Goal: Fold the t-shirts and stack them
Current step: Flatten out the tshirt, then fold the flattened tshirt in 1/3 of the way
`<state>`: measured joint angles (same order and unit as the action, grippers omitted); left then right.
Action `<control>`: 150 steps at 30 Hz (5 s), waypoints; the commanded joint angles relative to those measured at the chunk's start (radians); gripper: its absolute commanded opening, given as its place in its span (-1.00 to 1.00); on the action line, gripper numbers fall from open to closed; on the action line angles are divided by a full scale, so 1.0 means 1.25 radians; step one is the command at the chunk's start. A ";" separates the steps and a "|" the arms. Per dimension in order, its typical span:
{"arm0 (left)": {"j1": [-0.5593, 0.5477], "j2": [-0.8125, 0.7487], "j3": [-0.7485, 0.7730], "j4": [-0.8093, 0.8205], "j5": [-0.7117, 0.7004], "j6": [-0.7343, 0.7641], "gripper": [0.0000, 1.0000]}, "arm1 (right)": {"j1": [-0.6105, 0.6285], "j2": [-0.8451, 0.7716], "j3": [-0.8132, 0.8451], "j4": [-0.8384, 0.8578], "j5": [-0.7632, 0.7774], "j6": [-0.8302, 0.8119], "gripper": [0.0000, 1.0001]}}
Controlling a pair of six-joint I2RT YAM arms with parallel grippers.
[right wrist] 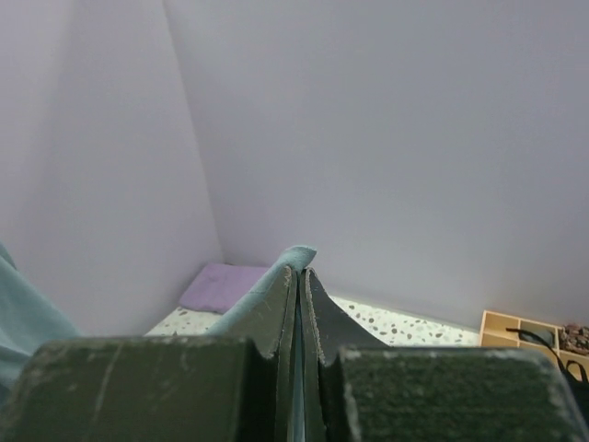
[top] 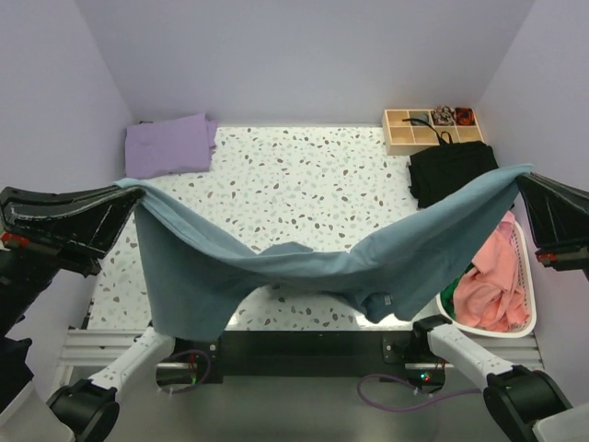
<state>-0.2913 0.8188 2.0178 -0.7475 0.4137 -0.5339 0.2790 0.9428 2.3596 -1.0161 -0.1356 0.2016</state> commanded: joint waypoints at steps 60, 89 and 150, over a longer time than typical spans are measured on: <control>0.169 0.980 -0.387 0.385 -0.557 0.090 -1.00 | -0.035 0.829 -0.398 0.474 0.110 -0.014 -1.00; 0.169 0.778 -0.715 0.330 -0.610 0.043 -1.00 | 0.032 0.439 -0.923 0.293 0.202 0.136 -1.00; 0.168 0.765 -0.688 0.411 -0.454 0.049 1.00 | 0.131 0.550 -0.944 0.481 0.269 0.165 0.19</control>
<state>-0.0856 1.7378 1.1797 -0.3439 -0.2337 -0.4786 0.4442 1.5806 1.1496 -0.5598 0.3099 0.4210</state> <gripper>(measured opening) 0.997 0.609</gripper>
